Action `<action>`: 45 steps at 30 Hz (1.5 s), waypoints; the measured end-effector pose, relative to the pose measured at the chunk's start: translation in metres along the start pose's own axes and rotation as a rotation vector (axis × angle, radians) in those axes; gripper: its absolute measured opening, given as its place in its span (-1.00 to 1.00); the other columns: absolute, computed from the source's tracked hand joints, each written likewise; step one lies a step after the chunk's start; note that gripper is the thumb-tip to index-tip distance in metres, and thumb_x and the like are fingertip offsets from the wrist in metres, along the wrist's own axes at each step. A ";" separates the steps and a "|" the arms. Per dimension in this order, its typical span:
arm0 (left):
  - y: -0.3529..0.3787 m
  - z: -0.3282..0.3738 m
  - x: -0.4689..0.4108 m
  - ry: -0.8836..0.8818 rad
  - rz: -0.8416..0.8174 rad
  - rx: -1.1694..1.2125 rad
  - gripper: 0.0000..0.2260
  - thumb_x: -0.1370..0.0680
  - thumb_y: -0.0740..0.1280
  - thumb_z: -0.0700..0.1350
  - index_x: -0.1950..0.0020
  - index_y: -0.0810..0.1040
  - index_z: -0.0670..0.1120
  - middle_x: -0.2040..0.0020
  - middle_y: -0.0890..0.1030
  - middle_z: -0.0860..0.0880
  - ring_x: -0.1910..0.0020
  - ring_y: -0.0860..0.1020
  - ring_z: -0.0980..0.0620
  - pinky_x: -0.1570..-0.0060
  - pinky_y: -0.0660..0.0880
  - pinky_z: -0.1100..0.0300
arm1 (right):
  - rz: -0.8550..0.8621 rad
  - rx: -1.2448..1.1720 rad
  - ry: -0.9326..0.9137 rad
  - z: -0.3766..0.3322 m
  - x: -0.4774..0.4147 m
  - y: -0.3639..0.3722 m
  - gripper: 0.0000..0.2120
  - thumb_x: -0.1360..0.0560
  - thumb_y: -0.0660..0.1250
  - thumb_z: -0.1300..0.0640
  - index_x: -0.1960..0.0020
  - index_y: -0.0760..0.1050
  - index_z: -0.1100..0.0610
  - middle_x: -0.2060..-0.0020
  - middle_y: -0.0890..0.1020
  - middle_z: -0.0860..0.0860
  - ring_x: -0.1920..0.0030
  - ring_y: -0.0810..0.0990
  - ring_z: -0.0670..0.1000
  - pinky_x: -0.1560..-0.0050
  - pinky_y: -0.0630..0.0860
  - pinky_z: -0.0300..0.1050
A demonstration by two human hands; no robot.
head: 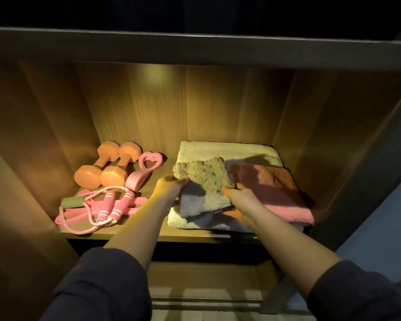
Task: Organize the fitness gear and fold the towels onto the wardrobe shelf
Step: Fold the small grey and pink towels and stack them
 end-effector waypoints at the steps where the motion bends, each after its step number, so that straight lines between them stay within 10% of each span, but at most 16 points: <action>1: 0.002 0.009 -0.007 0.062 0.006 -0.033 -0.60 -0.56 0.39 -0.16 -0.35 0.40 -0.23 -0.17 0.57 -0.19 0.09 0.57 -0.04 0.36 0.49 0.17 | -0.003 0.023 0.014 0.002 -0.001 0.003 -0.33 -0.59 0.34 0.17 -0.59 0.08 0.12 -0.46 0.34 0.10 -0.37 0.41 0.16 -0.18 0.53 0.08; 6: 0.013 0.043 -0.032 0.267 0.065 -0.224 -0.58 -0.57 0.35 -0.26 -0.41 0.38 -0.09 -0.11 0.44 0.01 0.13 0.46 0.11 0.28 0.43 0.36 | 0.003 0.123 0.121 0.006 -0.007 0.007 -0.70 -0.61 0.29 0.18 -0.30 0.38 0.24 0.05 0.42 0.10 0.09 0.53 0.11 0.34 0.66 -0.02; 10: 0.017 0.016 -0.049 0.137 0.062 -0.394 -0.58 -0.60 0.32 -0.15 -0.45 0.32 -0.10 -0.26 0.50 -0.15 -0.07 0.54 -0.09 -0.09 0.54 0.05 | 0.071 0.258 0.097 0.005 -0.013 0.003 -0.61 -0.62 0.27 0.17 -0.40 0.32 0.24 0.00 0.43 0.07 0.21 0.45 0.00 0.42 0.58 -0.20; 13: 0.015 0.008 -0.051 0.147 0.123 -0.431 -0.54 -0.59 0.34 -0.11 -0.46 0.31 -0.07 -0.20 0.52 -0.12 0.08 0.53 -0.04 0.12 0.52 0.13 | 0.072 0.199 0.070 0.003 -0.017 -0.001 -0.49 -0.61 0.27 0.24 -0.51 0.20 0.22 -0.08 0.43 0.05 0.21 0.42 -0.05 0.14 0.65 -0.07; 17: 0.015 0.003 -0.044 0.286 0.142 -0.477 -0.35 -0.54 0.40 -0.11 -0.56 0.17 -0.05 -0.28 0.53 -0.17 -0.18 0.54 -0.16 -0.14 0.51 0.01 | 0.025 0.323 0.051 -0.001 -0.012 -0.003 -0.41 -0.61 0.26 0.23 -0.56 0.09 0.21 -0.45 0.31 0.15 0.00 0.48 0.03 -0.03 0.64 -0.01; 22: 0.021 0.024 -0.016 0.733 0.177 -0.834 -0.41 -0.63 0.21 -0.04 -0.61 0.06 -0.08 -0.59 0.13 -0.07 -0.55 0.15 -0.09 -0.43 0.23 -0.08 | 0.066 1.134 -0.327 -0.034 -0.006 0.009 -0.51 -0.64 0.07 0.07 -0.52 0.17 0.26 -0.27 0.51 0.23 -0.13 0.58 0.18 -0.11 0.57 0.07; 26: 0.044 0.013 -0.014 0.795 -0.017 -1.147 -0.42 -0.66 0.06 0.01 -0.62 -0.09 -0.07 -0.62 -0.14 0.00 -0.58 -0.16 0.05 -0.55 -0.10 -0.03 | -0.096 1.410 -0.473 -0.023 -0.024 0.030 -0.44 -0.69 -0.10 0.02 -0.59 -0.27 0.08 -0.57 -0.29 -0.05 -0.57 -0.27 0.00 -0.55 -0.22 0.07; 30: 0.055 -0.020 -0.021 0.727 -0.092 -1.383 -0.44 -0.67 -0.07 0.08 -0.61 -0.16 -0.09 -0.61 -0.20 -0.03 -0.57 -0.25 0.06 -0.51 -0.21 -0.02 | -0.036 1.705 -0.466 0.003 -0.049 0.026 -0.42 -0.67 -0.21 -0.09 -0.56 -0.38 0.11 -0.55 -0.36 -0.03 -0.54 -0.37 -0.03 -0.51 -0.32 0.19; 42: 0.059 0.009 -0.008 0.675 -0.048 -1.452 -0.40 -0.66 -0.04 0.12 -0.61 -0.17 -0.07 -0.61 -0.19 -0.09 -0.58 -0.22 -0.03 -0.51 -0.26 -0.08 | 0.052 1.349 -0.570 -0.037 -0.046 -0.004 -0.46 -0.68 -0.16 -0.09 -0.57 -0.31 -0.08 -0.47 -0.38 -0.22 -0.42 -0.42 -0.20 -0.42 -0.43 -0.07; 45: 0.077 0.001 -0.001 0.714 -0.062 -1.439 -0.45 -0.64 -0.07 0.21 -0.61 -0.12 0.13 -0.61 -0.21 -0.03 -0.58 -0.24 -0.04 -0.50 -0.26 -0.19 | 0.157 1.441 -0.465 -0.034 -0.057 -0.045 -0.49 -0.66 -0.24 -0.14 -0.54 -0.37 -0.18 -0.50 -0.41 -0.20 -0.48 -0.47 -0.07 -0.49 -0.40 0.19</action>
Point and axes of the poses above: each hand's wrist, its own x-axis away from the middle knuckle, its own y-axis out of the palm, z = x × y, the point moved 7 cm from there along -x, towards the middle knuckle
